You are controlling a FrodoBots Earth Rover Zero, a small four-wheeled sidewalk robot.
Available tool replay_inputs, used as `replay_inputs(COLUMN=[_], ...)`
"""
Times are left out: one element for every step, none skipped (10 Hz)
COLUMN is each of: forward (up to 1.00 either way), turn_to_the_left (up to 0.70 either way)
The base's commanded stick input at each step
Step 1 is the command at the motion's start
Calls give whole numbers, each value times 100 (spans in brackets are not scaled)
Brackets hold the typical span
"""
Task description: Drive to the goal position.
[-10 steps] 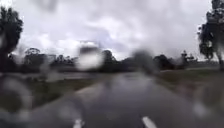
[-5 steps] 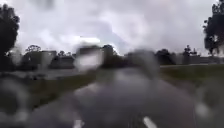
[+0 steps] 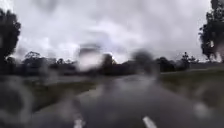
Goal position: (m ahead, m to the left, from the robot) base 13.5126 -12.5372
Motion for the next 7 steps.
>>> replay_inputs(forward=[85, 85, 85, 85, 85, 85, 85], turn_to_the_left=[0, -7, -15, -23, -31, -34, -6])
